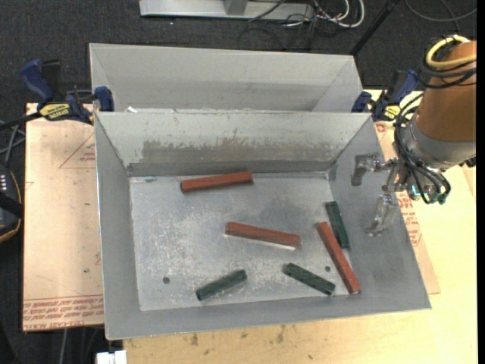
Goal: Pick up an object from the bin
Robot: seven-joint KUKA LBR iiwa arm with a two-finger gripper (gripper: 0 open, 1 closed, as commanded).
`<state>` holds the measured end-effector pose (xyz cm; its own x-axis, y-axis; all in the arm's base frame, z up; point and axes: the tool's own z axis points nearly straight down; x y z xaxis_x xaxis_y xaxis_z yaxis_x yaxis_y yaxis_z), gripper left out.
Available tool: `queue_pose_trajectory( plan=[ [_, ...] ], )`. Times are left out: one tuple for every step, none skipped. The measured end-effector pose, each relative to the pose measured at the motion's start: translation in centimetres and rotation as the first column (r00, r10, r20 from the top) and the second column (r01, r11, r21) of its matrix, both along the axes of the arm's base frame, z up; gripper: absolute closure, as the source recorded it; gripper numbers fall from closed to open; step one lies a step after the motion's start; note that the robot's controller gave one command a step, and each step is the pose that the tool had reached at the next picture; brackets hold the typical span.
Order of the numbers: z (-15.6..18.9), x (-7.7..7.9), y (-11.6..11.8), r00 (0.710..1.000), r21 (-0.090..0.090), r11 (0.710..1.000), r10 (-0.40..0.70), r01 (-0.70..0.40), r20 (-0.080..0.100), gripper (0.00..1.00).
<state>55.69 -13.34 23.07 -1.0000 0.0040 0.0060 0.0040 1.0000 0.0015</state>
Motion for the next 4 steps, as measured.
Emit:
queue_pose_trajectory(
  plan=[
    [0.5,0.2,0.1,1.000,-0.002,1.000,0.003,-0.003,0.008,0.00],
    [-3.4,1.4,1.0,0.998,-0.002,0.998,-0.062,0.062,0.015,0.00],
    [-5.8,2.8,0.6,0.976,0.000,0.976,-0.218,0.218,0.002,0.00],
    [-5.7,3.3,4.5,0.986,-0.002,0.986,-0.168,0.168,0.008,0.00]
  ],
)
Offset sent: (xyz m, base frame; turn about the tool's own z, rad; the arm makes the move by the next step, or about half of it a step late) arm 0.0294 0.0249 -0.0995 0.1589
